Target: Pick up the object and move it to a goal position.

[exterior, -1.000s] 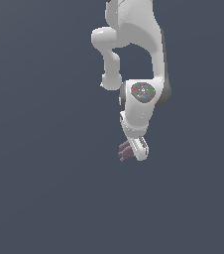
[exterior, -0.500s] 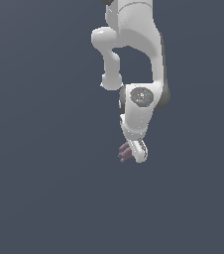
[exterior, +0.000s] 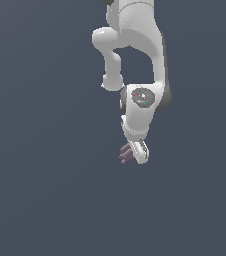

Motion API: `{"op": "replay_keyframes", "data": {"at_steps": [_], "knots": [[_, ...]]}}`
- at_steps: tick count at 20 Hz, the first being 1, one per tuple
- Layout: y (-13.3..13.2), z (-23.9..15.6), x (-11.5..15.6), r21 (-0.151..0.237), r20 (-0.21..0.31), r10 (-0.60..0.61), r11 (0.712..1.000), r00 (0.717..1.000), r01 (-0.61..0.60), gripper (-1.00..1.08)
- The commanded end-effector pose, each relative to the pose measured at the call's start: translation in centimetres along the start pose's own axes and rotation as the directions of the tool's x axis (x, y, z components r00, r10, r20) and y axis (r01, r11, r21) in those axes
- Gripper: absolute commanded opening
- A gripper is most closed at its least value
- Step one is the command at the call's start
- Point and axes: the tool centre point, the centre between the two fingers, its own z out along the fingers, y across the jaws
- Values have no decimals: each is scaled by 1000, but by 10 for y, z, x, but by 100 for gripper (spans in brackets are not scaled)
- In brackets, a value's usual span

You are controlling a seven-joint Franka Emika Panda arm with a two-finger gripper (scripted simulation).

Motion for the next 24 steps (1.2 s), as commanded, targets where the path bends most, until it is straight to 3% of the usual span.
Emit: {"op": "replay_keyframes", "data": {"at_steps": [1,11,24], "knots": [[0,-4,0,0,0,0,1000,1000,0,-100],[3,-62,-1,0,0,1,1000,1000,-1,-100],[9,-209,-2,-1,-1,1,1000,1000,-1,-100]]}}
